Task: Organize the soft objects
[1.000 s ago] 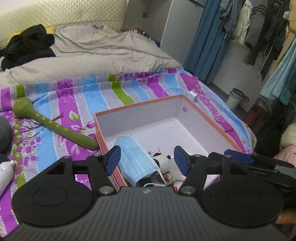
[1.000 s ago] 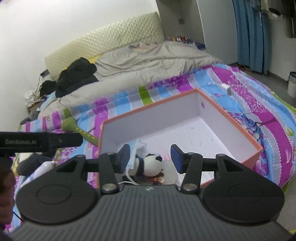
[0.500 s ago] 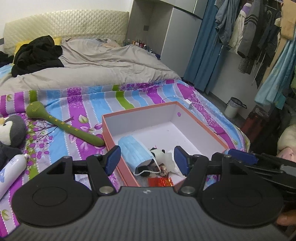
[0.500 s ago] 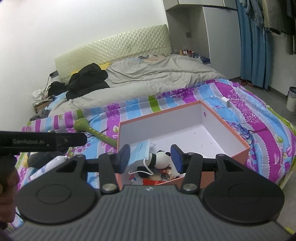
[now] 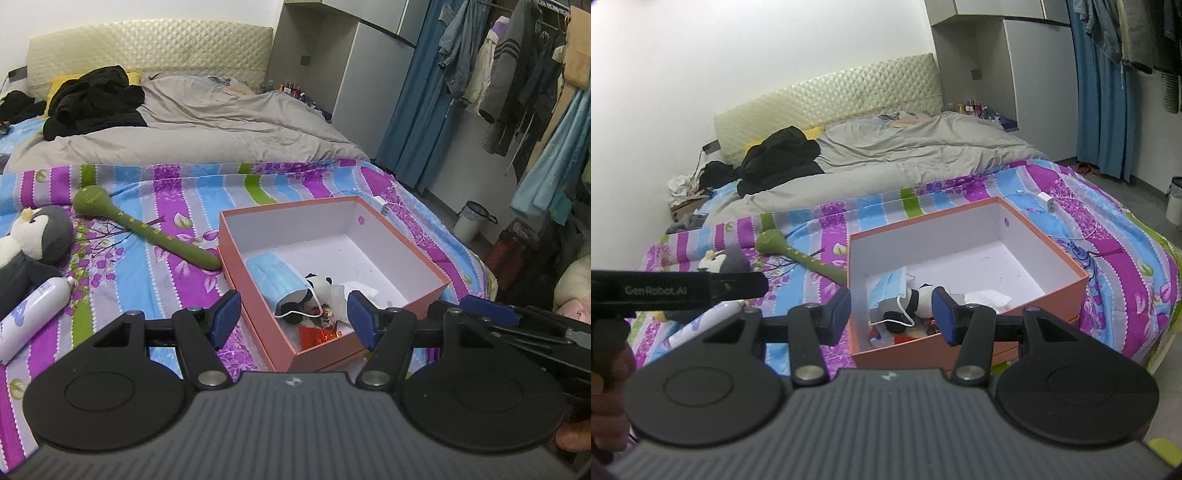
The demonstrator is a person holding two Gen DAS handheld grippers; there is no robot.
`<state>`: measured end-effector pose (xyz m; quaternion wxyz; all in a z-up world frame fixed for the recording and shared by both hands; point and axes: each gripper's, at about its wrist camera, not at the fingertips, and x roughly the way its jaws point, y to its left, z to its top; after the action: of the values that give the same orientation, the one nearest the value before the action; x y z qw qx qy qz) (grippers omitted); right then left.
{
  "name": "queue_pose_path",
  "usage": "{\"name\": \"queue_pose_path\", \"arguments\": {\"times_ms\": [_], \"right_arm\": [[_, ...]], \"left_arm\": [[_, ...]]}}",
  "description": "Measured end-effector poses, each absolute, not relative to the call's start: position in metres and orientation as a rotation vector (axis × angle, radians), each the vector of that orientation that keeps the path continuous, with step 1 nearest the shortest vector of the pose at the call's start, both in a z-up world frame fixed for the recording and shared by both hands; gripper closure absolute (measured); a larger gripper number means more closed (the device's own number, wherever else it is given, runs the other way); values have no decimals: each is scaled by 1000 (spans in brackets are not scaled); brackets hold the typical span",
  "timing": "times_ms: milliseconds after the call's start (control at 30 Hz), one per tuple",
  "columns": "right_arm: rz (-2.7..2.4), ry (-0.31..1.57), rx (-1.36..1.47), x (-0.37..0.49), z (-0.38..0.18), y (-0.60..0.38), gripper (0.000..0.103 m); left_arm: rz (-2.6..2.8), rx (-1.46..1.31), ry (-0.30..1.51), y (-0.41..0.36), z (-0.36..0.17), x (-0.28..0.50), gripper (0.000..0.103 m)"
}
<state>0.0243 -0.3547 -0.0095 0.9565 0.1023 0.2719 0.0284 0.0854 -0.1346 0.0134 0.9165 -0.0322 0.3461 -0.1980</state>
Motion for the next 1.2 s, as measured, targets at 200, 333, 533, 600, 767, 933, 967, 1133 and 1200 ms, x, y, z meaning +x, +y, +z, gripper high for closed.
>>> {"name": "queue_pose_path", "arguments": {"times_ms": [200,333,533,600,767,933,967,1133,1200], "right_arm": [[54,555,201,13,-11,-353,52],[36,559,206,10,-12,-357,52],[20,557,204,8,-14,-363,52],[19,562,207,6,-16,-364,52],[13,571,213,7,-19,-367,52],[4,566,219,9,-20,-368,18],[-6,562,215,9,-20,-368,14],[-21,584,202,12,-25,-367,14],[-22,590,198,13,-26,-366,14]], "left_arm": [[-406,-76,705,-131,15,68,34],[-402,-79,705,-131,15,63,34],[-390,-83,709,-133,14,55,34],[-389,-85,713,-134,13,54,34],[-393,-86,720,-137,11,56,27],[-391,-99,724,-136,10,59,12],[-393,-103,728,-137,9,60,11],[-398,-115,737,-137,7,61,4],[-396,-111,741,-138,5,60,3]]}}
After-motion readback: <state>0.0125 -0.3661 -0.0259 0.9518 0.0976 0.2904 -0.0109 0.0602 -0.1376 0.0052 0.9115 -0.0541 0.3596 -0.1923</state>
